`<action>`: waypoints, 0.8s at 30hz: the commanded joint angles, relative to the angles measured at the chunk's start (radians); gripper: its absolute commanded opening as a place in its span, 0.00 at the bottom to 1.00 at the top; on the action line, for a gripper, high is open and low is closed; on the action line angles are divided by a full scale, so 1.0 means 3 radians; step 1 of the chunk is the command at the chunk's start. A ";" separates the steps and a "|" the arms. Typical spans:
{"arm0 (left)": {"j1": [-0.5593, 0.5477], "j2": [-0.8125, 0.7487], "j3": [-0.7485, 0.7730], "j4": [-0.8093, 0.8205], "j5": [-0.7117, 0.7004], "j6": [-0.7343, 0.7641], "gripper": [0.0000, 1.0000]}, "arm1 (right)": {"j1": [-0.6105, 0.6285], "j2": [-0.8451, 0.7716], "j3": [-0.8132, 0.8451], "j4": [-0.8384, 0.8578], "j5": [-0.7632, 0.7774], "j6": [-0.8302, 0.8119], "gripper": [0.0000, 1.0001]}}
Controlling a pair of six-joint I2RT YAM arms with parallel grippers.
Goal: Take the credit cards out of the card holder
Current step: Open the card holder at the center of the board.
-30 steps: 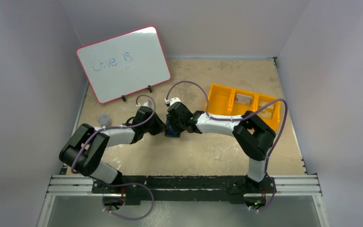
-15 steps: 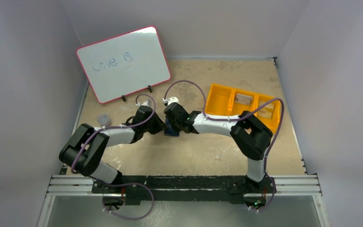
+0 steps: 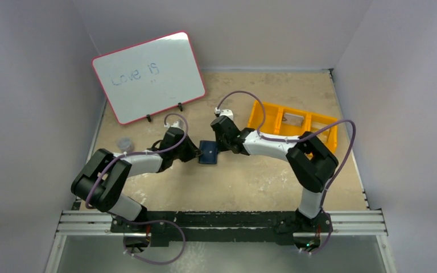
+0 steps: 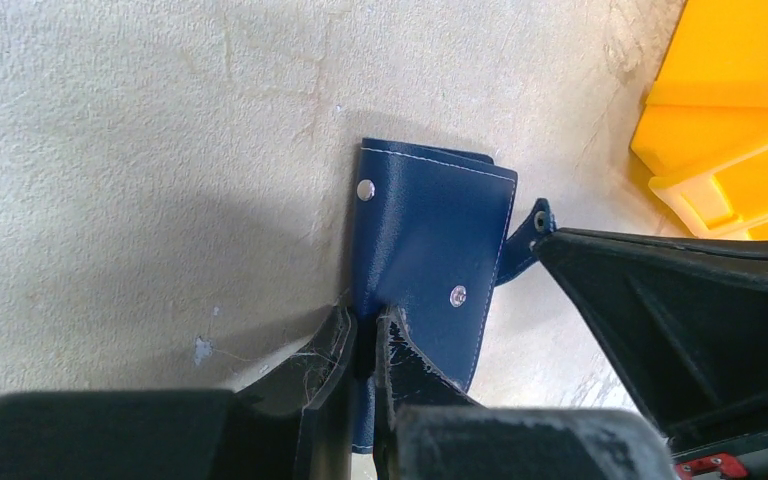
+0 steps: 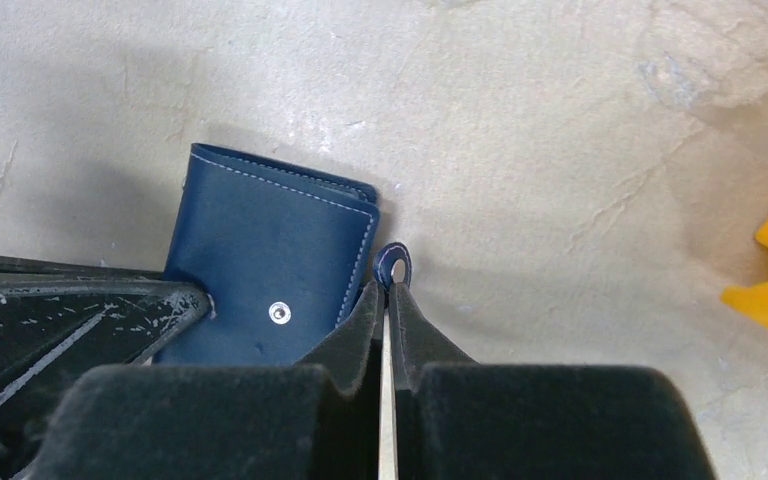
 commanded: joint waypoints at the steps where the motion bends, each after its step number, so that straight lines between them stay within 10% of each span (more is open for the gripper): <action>1: -0.0027 0.0053 -0.0096 -0.0526 -0.0098 0.0257 0.00 | -0.0072 -0.0198 -0.0057 -0.0077 0.0185 0.0208 0.00; 12: -0.0044 -0.0486 0.0266 -0.0965 -0.0451 0.0400 0.44 | -0.0254 -0.0485 -0.0563 0.0426 -0.0478 0.0349 0.11; 24: -0.0280 -0.0377 0.0722 -0.1425 -0.0712 0.0558 0.49 | -0.0574 -0.0502 -0.0806 0.0878 -0.0996 0.0501 0.20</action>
